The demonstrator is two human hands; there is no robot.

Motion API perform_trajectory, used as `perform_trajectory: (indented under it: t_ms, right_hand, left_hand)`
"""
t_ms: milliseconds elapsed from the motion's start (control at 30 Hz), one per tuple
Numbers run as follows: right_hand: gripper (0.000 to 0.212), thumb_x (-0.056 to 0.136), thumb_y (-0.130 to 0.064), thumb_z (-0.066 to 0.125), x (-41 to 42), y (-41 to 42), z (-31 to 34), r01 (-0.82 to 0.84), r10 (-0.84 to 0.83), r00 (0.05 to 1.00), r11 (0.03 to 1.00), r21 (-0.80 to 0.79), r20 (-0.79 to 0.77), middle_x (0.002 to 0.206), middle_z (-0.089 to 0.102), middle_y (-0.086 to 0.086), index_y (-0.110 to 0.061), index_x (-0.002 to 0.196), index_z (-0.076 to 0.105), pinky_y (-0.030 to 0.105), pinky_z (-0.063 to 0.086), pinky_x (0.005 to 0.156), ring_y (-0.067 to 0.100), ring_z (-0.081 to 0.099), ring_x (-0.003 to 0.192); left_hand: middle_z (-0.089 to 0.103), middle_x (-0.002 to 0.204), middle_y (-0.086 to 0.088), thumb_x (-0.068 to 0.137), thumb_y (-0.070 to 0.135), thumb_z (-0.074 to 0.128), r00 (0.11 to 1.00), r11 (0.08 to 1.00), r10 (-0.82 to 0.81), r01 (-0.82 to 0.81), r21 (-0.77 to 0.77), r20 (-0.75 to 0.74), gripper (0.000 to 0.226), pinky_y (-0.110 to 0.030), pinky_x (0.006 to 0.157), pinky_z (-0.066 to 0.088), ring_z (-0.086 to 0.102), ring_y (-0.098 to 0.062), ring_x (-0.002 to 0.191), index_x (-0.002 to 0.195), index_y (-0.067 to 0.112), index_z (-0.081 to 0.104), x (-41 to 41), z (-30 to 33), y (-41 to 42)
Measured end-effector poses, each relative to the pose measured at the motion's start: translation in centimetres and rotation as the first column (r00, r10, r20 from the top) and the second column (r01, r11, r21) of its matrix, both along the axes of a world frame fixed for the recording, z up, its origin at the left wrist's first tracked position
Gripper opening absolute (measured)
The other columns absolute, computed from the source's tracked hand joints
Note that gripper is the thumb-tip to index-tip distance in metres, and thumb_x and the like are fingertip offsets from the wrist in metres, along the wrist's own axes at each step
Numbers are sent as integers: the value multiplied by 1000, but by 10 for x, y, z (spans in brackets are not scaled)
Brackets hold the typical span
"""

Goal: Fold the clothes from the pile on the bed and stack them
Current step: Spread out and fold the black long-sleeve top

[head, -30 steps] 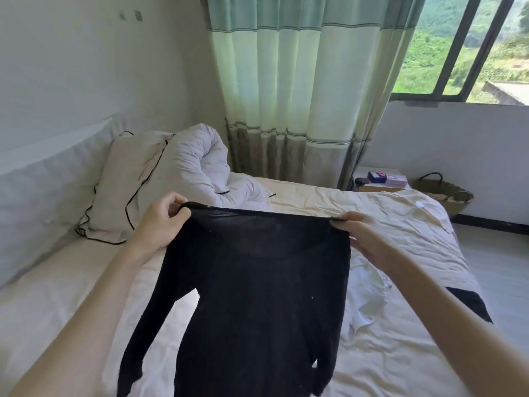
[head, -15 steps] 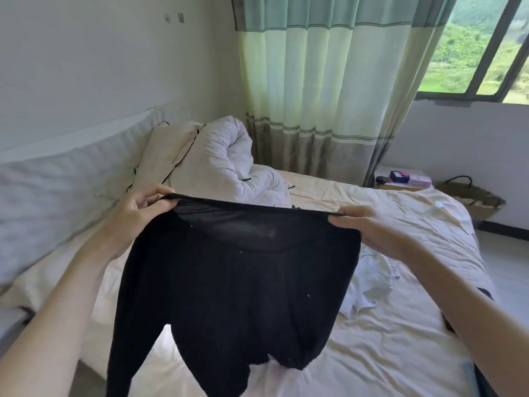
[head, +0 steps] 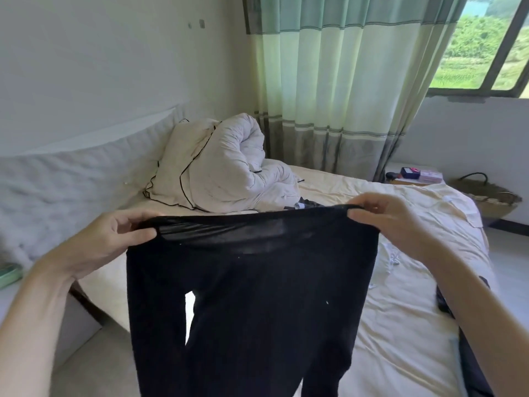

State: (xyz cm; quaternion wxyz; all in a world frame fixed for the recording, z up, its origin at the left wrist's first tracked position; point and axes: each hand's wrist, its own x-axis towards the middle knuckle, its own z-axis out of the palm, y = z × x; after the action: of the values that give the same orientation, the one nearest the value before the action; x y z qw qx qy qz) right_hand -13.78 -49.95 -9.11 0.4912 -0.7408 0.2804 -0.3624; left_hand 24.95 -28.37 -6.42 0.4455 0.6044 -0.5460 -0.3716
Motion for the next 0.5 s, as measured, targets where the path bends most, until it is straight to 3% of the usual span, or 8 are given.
perform_trajectory:
  t_ms: [100,167,267,367,433,500]
  right_hand:
    - [35,88,-8,63,6,12,-12,197,-198,980,972,-128,9,73,68,-19,-38,72,70,9,49,62,-3,64,69]
    - [32,90,-13,61,13,18,-19,283,-298,954,931,-229,-33,74,65,-24,-41,76,64,10,47,68,-7,61,74]
    - [18,91,-24,59,29,27,-28,361,-415,903,872,-329,-109,83,61,-23,-40,82,60,30,47,80,6,59,85]
    - [11,92,-31,57,39,39,-40,405,-472,868,852,-333,-152,83,61,-14,-34,82,58,39,46,79,19,58,89]
    - [10,91,-36,56,41,49,-48,425,-505,836,843,-330,-215,85,62,-6,-34,81,58,39,47,76,21,57,90]
    - [13,89,-41,58,42,63,-54,455,-553,790,818,-352,-263,79,62,-7,-32,79,58,33,45,67,17,58,80]
  left_hand:
    - [74,93,3,80,8,56,992,996,74,-78,-42,-100,28,-11,70,51,68,-6,87,92,23,76,-7,-12,11]
    - [71,80,7,84,5,60,949,950,305,-297,-100,79,22,-7,64,48,65,1,74,82,24,71,-6,-22,5]
    - [59,80,3,88,13,63,751,840,542,-502,-206,378,11,-19,62,41,58,-14,75,82,21,58,-5,-40,-6]
    - [53,70,5,89,20,63,632,769,638,-549,-326,440,13,-22,57,37,49,-11,64,84,20,50,-3,-63,-4]
    - [52,66,5,89,26,62,617,765,644,-540,-351,453,18,-23,53,37,48,-9,60,80,23,46,1,-81,3]
    - [52,63,-1,89,31,61,651,774,633,-550,-314,419,25,-27,54,37,48,-13,57,72,26,42,10,-100,9]
